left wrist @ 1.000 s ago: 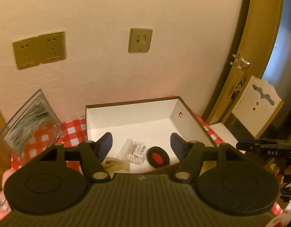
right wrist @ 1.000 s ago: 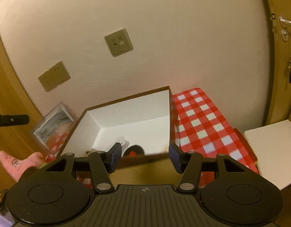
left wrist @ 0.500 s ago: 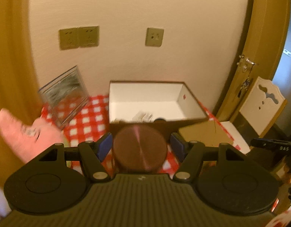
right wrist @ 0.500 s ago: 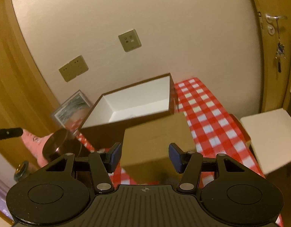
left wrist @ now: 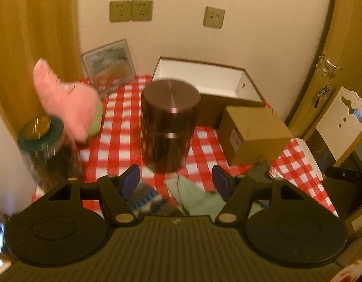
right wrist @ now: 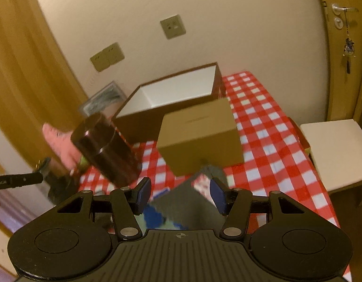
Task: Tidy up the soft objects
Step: 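Move both tools back over the remaining items on the table, then grasp the knitted sock with the left tool while the right tool grasps the blue card packet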
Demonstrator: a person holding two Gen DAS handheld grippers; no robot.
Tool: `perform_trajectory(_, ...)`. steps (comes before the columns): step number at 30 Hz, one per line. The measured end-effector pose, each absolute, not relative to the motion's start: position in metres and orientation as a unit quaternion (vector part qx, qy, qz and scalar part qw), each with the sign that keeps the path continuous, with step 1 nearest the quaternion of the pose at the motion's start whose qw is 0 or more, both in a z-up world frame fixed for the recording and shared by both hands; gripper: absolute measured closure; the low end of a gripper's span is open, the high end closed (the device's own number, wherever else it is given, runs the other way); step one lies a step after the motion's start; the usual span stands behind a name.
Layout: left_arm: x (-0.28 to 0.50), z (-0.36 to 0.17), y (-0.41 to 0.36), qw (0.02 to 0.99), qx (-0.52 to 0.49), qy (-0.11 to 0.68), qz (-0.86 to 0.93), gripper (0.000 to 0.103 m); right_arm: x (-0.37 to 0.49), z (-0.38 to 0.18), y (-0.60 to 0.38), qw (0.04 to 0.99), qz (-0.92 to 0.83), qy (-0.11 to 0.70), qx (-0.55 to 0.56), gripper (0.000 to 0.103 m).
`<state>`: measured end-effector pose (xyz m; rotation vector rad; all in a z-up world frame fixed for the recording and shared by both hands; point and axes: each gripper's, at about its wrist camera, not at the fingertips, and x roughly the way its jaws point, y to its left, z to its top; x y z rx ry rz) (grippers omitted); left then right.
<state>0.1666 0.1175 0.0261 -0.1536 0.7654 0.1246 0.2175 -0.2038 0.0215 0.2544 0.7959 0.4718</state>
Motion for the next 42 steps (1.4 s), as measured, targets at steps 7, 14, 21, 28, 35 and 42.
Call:
perform_trajectory(7,0.137,0.006,0.082,0.915,-0.084,0.385,0.081,0.038,0.195,0.008,-0.212,0.876,0.252,0.4,0.093,0.048)
perform_trajectory(14,0.118,-0.011,0.055,0.909,-0.072,0.399,0.095,0.039,0.178,-0.009,-0.217,0.863,0.27,0.42,0.079,0.048)
perform_trajectory(21,0.113,-0.022,0.06,0.902,-0.065,0.41,0.114,0.039,0.175,-0.025,-0.213,0.858,0.267,0.433,0.07,0.048)
perform_trajectory(28,0.13,-0.036,0.092,0.895,-0.068,0.425,0.12,0.039,0.191,-0.028,-0.194,0.859,0.257,0.437,0.069,0.048)
perform_trajectory(35,0.153,-0.057,0.127,0.883,-0.082,0.444,0.126,0.045,0.21,-0.034,-0.147,0.858,0.279,0.429,0.031,0.048)
perform_trajectory(42,0.17,-0.072,0.149,0.878,-0.093,0.453,0.124,0.045,0.227,-0.047,-0.082,0.852,0.329,0.404,-0.053,0.048)
